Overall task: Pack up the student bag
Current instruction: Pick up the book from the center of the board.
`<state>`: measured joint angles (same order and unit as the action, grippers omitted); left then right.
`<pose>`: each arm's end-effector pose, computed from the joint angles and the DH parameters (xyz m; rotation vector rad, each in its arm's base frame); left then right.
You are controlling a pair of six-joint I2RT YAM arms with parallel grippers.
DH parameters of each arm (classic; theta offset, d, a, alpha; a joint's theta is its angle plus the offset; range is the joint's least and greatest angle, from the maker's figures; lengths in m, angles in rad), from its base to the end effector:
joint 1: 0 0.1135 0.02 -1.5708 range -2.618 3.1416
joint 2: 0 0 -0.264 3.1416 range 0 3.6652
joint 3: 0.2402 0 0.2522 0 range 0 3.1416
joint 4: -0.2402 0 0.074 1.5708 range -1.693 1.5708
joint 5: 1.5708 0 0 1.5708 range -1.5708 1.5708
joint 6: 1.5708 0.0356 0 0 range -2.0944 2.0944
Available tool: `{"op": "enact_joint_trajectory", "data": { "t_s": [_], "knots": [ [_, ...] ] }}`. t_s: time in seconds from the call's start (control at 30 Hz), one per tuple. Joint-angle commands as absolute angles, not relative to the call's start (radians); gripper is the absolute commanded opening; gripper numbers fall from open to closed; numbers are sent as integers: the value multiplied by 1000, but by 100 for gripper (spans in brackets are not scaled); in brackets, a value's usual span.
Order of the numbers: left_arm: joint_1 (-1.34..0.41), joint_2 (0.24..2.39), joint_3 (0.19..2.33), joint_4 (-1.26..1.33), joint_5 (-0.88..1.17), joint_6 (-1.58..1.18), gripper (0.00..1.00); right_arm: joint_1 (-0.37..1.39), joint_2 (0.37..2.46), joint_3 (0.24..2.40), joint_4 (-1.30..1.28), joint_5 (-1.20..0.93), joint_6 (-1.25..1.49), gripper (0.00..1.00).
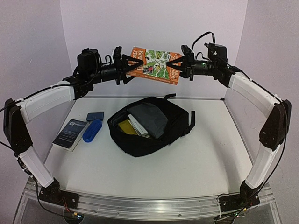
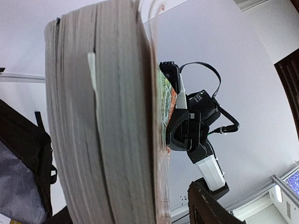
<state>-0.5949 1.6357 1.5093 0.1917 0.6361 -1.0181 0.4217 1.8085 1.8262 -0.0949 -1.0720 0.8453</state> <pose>0.3112 -0.2361 0.4123 0.2274 1.7899 -1.6996 0.3675 0.1991 0.4274 -0.5626 1.8792 1.7648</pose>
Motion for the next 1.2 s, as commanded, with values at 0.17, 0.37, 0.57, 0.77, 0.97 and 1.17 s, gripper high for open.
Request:
{"op": "enact_joint_trajectory", "data": {
  "t_s": [0.17,0.37,0.57,0.77,0.97,1.17],
  "knots": [
    [-597,1550,1359,422,571,-1068,74,431,1787,1831,74,-916,962,0],
    [-600,1570,1364,457,514,-1067,78,435,1733,1733,121,-796,1031,0],
    [-620,1670,1425,557,464,-1111,81,467,1747,1745,157,-724,1072,0],
    [-635,1750,1463,627,403,-1164,80,484,1743,1736,168,-700,1077,0],
    [-644,1788,1465,678,381,-1207,75,505,1746,1716,194,-671,1068,0],
    [-645,1801,1457,727,359,-1227,44,549,1746,1660,213,-664,1017,2]
  ]
}}
